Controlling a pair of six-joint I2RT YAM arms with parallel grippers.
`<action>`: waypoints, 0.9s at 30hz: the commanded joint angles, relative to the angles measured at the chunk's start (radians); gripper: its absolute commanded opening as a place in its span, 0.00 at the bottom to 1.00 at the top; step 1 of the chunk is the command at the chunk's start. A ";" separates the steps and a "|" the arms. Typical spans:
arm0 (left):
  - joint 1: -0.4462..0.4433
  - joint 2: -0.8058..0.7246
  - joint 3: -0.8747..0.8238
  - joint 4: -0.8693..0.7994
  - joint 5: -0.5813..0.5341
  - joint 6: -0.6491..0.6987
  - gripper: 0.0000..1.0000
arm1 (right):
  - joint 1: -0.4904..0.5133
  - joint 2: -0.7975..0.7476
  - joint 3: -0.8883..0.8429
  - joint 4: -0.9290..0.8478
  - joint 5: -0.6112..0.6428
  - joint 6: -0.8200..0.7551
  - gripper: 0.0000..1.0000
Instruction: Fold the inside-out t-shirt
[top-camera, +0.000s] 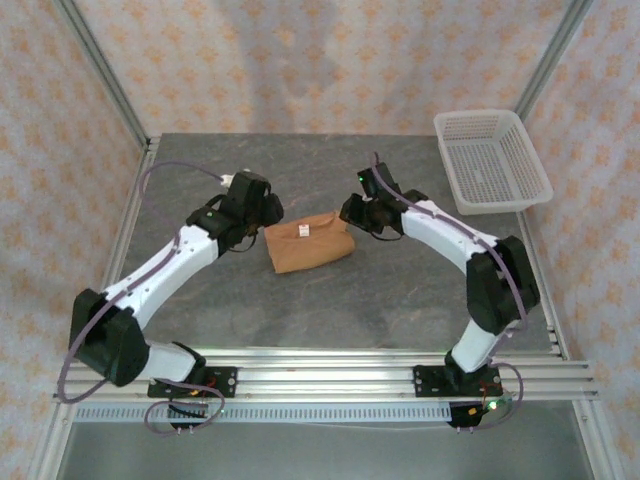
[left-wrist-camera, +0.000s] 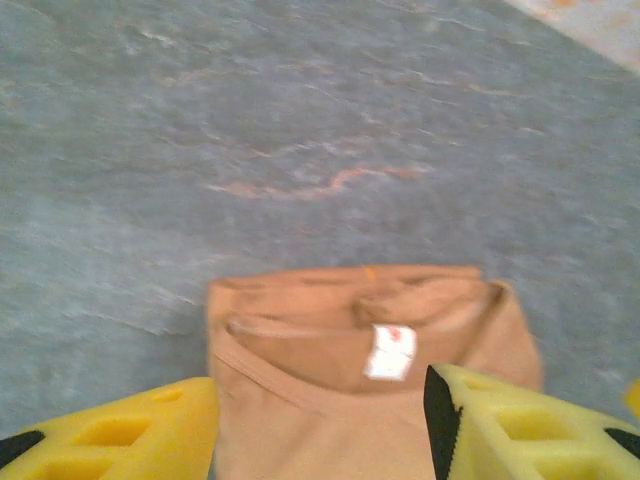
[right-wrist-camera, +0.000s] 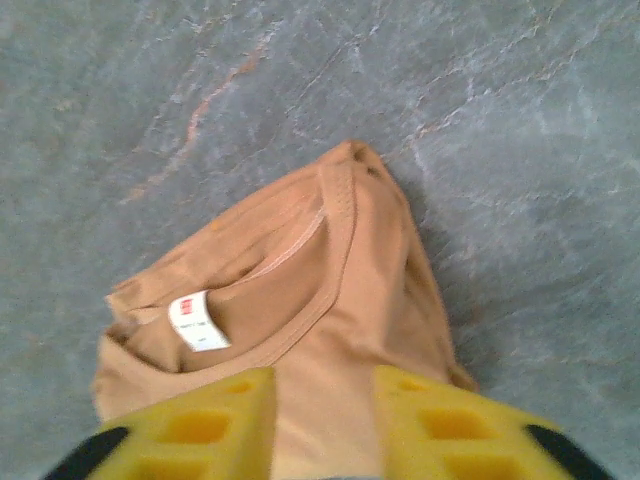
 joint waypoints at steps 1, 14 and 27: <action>-0.018 0.053 -0.146 0.194 0.119 -0.223 0.53 | 0.028 0.036 -0.035 0.083 -0.049 0.113 0.19; 0.062 0.411 -0.147 0.148 0.100 -0.067 0.47 | 0.062 0.323 -0.082 0.239 -0.041 0.255 0.11; 0.442 0.567 0.243 -0.046 0.228 0.216 0.49 | 0.133 0.589 0.395 0.319 -0.028 0.405 0.18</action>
